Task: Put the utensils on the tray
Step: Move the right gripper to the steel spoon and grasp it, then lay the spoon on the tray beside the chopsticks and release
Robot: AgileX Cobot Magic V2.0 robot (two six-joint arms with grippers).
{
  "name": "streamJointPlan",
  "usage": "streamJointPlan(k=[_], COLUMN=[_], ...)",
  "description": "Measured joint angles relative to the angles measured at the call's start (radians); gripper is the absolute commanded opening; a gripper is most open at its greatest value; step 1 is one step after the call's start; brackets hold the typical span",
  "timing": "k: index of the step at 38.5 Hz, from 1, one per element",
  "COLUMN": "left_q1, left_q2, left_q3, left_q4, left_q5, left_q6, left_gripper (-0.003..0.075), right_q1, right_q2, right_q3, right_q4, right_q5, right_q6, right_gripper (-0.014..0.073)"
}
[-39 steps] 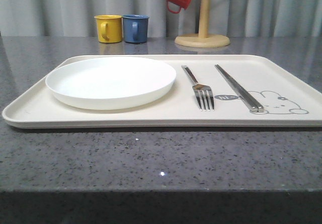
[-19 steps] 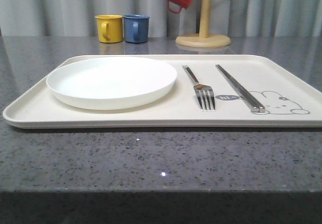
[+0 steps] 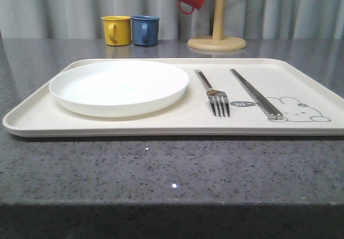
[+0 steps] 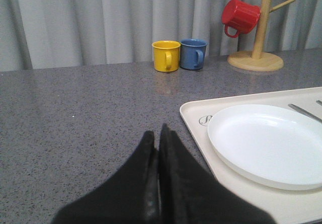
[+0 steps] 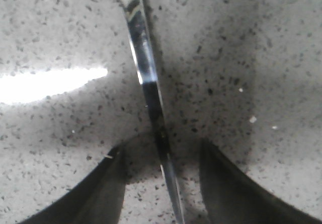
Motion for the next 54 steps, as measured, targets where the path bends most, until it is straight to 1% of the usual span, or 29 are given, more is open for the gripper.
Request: streamJointPlan(k=[2,10,13,19,23,28,33,36,39,45,49,54], left_q1=[0.0,0.0,0.0,0.0,0.0,0.0,0.0,0.0,0.0,0.0,0.0,0.0], left_q2=[0.0,0.0,0.0,0.0,0.0,0.0,0.0,0.0,0.0,0.0,0.0,0.0], left_q3=[0.0,0.0,0.0,0.0,0.0,0.0,0.0,0.0,0.0,0.0,0.0,0.0], left_q4=[0.0,0.0,0.0,0.0,0.0,0.0,0.0,0.0,0.0,0.0,0.0,0.0], left_q5=[0.0,0.0,0.0,0.0,0.0,0.0,0.0,0.0,0.0,0.0,0.0,0.0], left_q6=[0.0,0.0,0.0,0.0,0.0,0.0,0.0,0.0,0.0,0.0,0.0,0.0], left_gripper=[-0.0018,-0.0018,-0.0018,-0.0018,-0.0018,-0.0018,-0.0018,-0.0018,-0.0018,-0.0018,-0.0018,-0.0018], right_q1=[0.0,-0.002,-0.002,-0.002,-0.002,0.025,0.11,0.19,0.275,0.412,0.455,0.465], right_q2=[0.0,0.002,0.002,0.0,-0.02,-0.086,-0.165,-0.196,-0.207,-0.194,-0.163,-0.104], right_q3=[0.0,0.0,-0.002,-0.003,-0.01,-0.036,-0.061,-0.077,-0.086,-0.086,-0.086,-0.088], right_q4=[0.0,-0.018,-0.026,-0.019,0.018,0.051,0.051,0.056,0.066,0.087,0.094,0.098], right_q5=[0.0,0.0,0.0,0.0,0.009,0.013,0.017,0.021,0.021,0.025,0.025,0.026], right_q6=[-0.002,-0.002,-0.002,-0.002,0.0,0.044,0.103,0.144,0.189,0.263,0.295,0.309], right_gripper=[0.0291,0.0011,-0.0055,-0.0059,-0.0059,-0.0059,-0.0059,-0.0059,-0.0059,-0.0057,-0.0057,-0.0057])
